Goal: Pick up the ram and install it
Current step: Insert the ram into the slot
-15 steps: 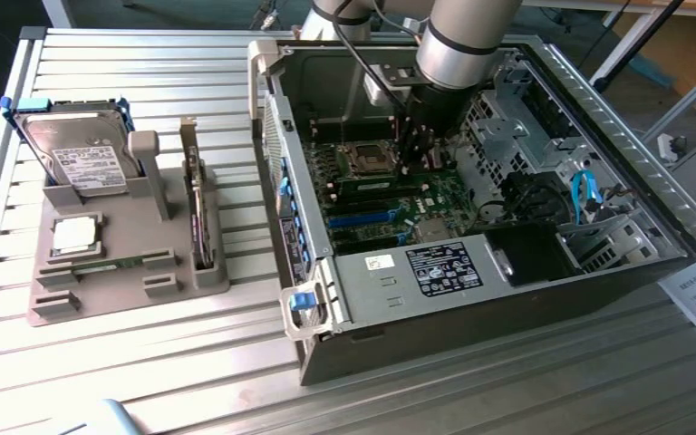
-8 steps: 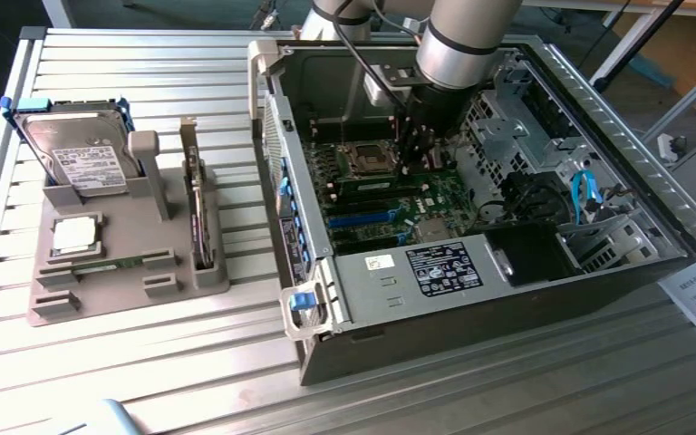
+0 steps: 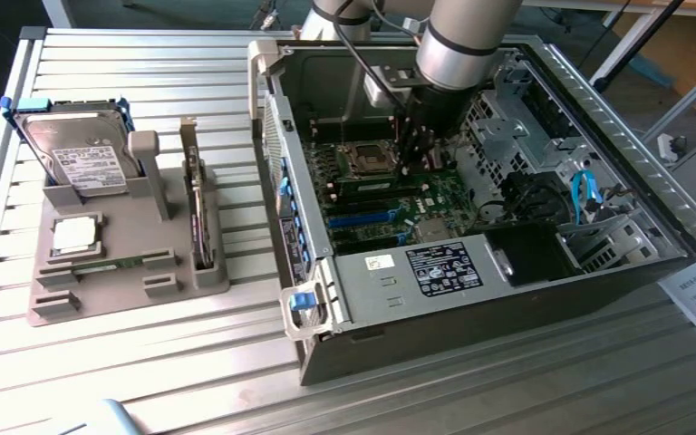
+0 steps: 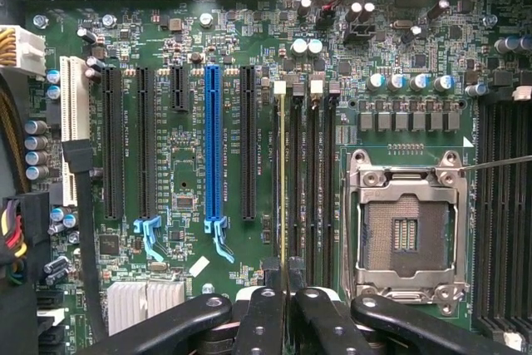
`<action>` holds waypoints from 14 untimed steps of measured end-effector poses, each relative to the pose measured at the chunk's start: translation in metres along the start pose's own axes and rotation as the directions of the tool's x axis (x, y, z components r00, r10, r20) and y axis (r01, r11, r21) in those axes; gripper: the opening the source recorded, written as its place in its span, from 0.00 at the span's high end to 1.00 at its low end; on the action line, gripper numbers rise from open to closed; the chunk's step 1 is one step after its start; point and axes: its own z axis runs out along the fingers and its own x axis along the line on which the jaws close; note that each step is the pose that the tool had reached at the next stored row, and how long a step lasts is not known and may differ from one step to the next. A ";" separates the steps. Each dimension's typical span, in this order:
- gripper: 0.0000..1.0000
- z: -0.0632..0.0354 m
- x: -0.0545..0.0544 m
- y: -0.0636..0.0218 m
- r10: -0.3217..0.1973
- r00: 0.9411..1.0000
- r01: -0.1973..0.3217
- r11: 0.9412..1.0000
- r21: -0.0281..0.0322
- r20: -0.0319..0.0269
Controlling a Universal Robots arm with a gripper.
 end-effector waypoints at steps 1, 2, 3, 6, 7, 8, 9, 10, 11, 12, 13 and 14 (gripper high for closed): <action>0.88 0.0003 0.000 0.0000 0.000 1.000 0.000 1.000 0.000 0.000; 0.88 0.0007 0.000 0.0000 0.003 1.000 -0.003 1.000 0.000 0.000; 0.88 0.0010 0.000 0.0000 0.007 1.000 -0.007 1.000 0.000 0.000; 0.88 0.0011 0.000 0.0000 0.013 1.000 -0.013 1.000 0.000 0.000; 0.88 0.0011 0.000 0.0000 0.013 1.000 -0.013 1.000 0.000 0.000; 0.88 0.0011 0.000 0.0000 0.013 1.000 -0.013 1.000 0.000 0.000; 0.88 0.0012 0.000 0.0000 0.013 1.000 -0.013 1.000 0.000 0.000; 0.88 0.0011 0.000 0.0001 0.013 1.000 -0.013 1.000 0.000 0.000; 0.88 0.0011 0.000 0.0002 0.013 1.000 -0.013 1.000 0.000 0.000; 0.88 0.0012 0.000 0.0003 0.012 1.000 -0.012 1.000 0.000 0.000; 0.88 0.0012 0.000 0.0003 0.012 1.000 -0.012 1.000 0.001 0.000; 0.88 0.0012 0.000 0.0004 0.011 1.000 -0.011 1.000 0.000 0.000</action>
